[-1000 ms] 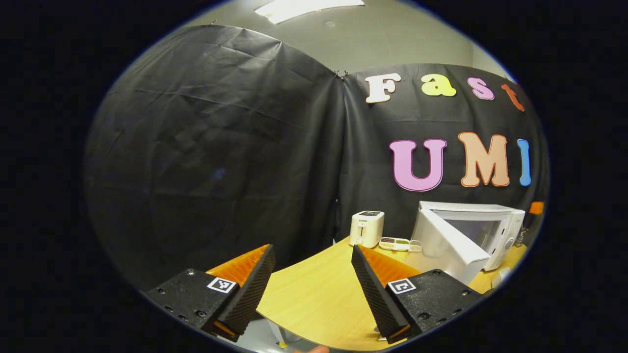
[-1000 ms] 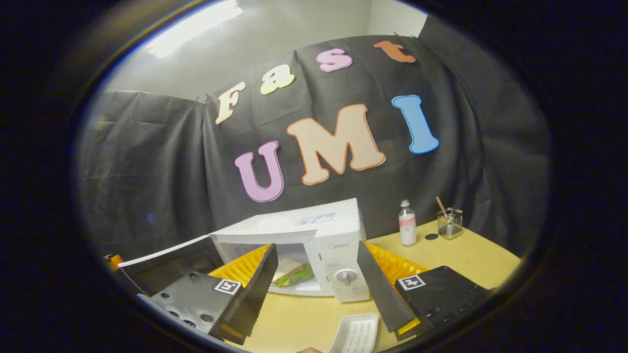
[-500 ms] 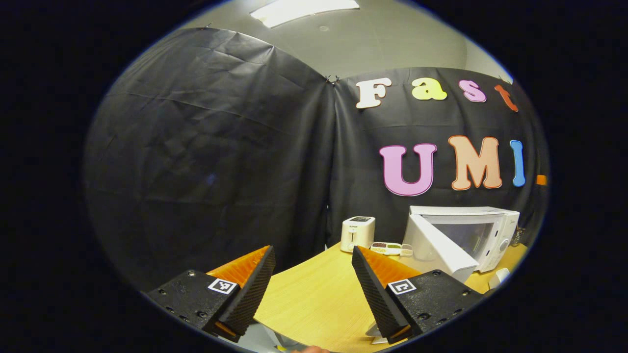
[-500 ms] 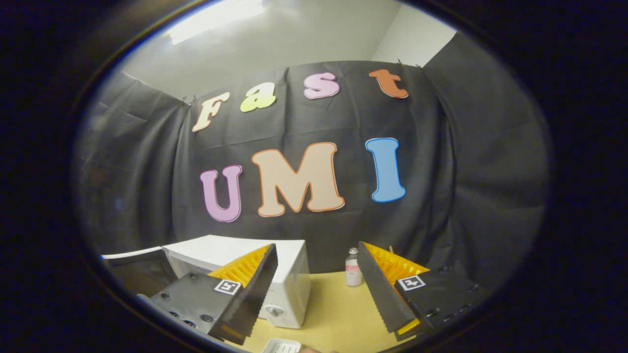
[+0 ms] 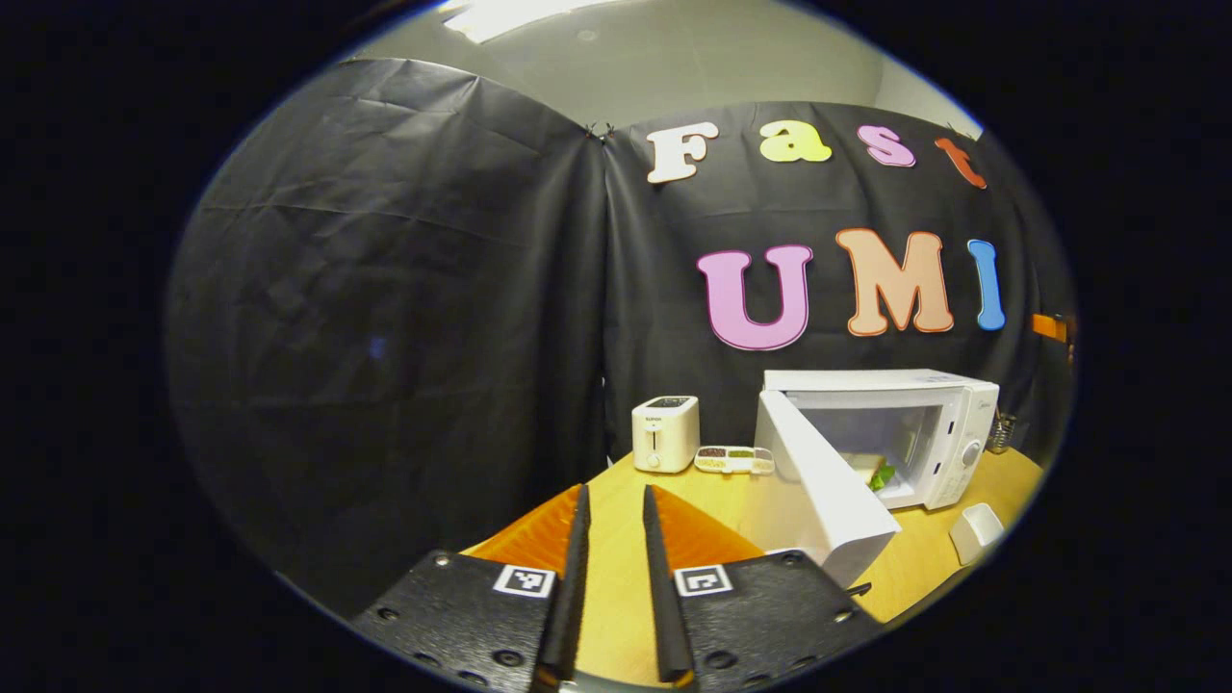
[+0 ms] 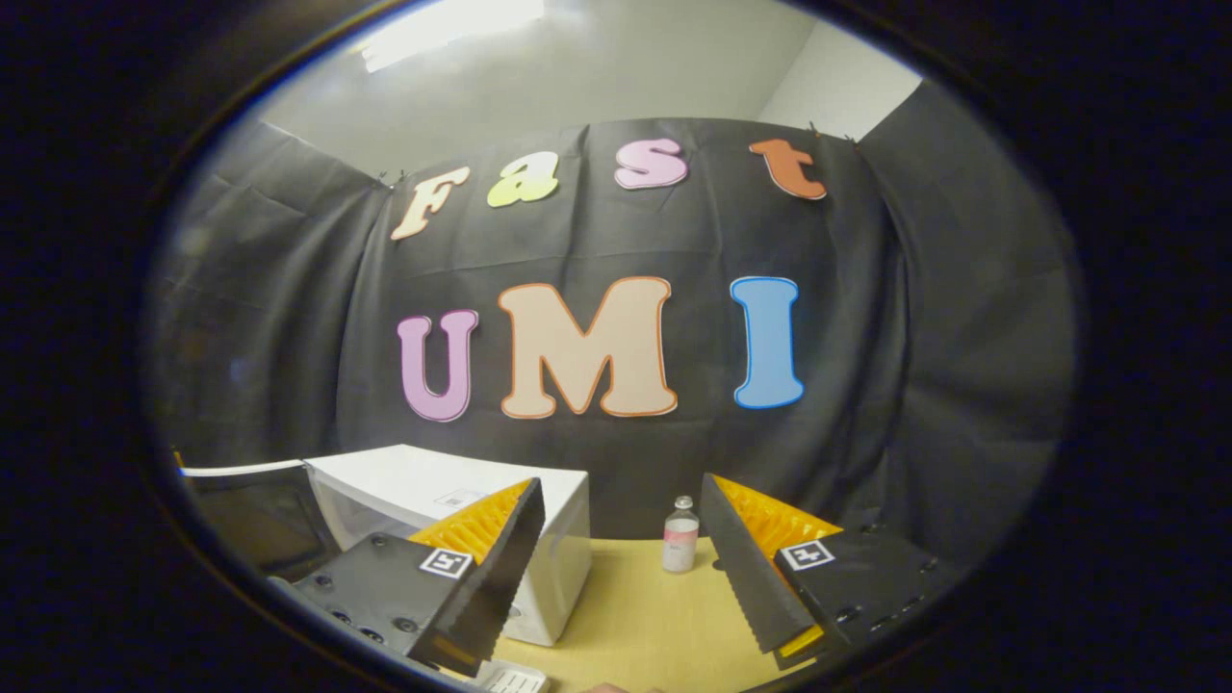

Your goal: Open the microwave oven with the left hand, put the food in, and close the microwave oven.

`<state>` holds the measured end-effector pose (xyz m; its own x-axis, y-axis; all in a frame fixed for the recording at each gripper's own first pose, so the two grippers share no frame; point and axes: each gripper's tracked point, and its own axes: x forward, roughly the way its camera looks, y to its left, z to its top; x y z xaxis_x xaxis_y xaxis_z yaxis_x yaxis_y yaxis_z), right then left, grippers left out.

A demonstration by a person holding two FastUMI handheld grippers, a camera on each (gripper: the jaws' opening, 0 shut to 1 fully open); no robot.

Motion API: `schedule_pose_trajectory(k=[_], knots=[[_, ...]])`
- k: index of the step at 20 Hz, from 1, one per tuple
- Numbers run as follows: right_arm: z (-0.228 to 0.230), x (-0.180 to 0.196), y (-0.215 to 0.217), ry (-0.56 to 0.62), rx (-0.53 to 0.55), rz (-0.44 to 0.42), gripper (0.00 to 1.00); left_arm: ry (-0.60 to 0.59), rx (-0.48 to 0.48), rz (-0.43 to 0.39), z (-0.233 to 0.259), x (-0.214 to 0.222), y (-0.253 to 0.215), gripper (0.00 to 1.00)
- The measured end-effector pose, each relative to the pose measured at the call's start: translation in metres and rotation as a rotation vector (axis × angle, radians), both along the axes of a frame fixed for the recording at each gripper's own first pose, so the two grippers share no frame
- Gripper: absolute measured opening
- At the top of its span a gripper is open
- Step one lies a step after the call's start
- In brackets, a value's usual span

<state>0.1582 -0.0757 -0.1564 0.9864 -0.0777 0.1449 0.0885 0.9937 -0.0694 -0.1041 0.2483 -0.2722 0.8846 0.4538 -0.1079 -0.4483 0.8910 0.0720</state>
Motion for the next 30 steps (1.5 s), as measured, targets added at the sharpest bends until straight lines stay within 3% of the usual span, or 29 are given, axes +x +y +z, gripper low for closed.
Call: schedule_pose_trajectory(k=[1,2,3,13,14,19,25,26,30], knots=[[0.001,0.001,0.0,-0.001,0.0,0.005,0.99,0.021,-0.015,-0.011,-0.005,0.003,-0.004,0.21],[0.001,0.001,0.0,-0.002,0.004,0.012,0.99,0.035,-0.028,-0.013,-0.01,0.006,-0.006,0.04],[0.0,0.002,0.0,-0.001,0.008,0.017,0.99,0.047,-0.042,-0.026,-0.013,0.008,-0.011,0.01],[0.009,-0.007,-0.017,-0.02,0.001,-0.027,0.99,0.046,-0.107,-0.135,-0.016,0.026,-0.062,0.01],[0.011,-0.008,-0.02,-0.026,0.005,-0.035,0.92,0.048,-0.111,-0.148,-0.016,0.029,-0.07,0.01],[0.008,-0.005,-0.035,-0.018,0.026,-0.06,0.92,0.045,-0.156,-0.263,-0.018,0.05,-0.129,0.01],[0.007,-0.003,-0.037,-0.01,0.031,-0.064,0.92,0.042,-0.119,-0.341,-0.022,0.078,-0.19,0.01],[0.005,-0.001,-0.036,-0.006,0.033,-0.059,1.0,0.041,-0.118,-0.353,-0.023,0.081,-0.199,0.01],[0.003,-0.002,-0.036,0.009,0.034,-0.044,1.0,0.049,-0.16,-0.442,-0.026,0.099,-0.242,0.01]])
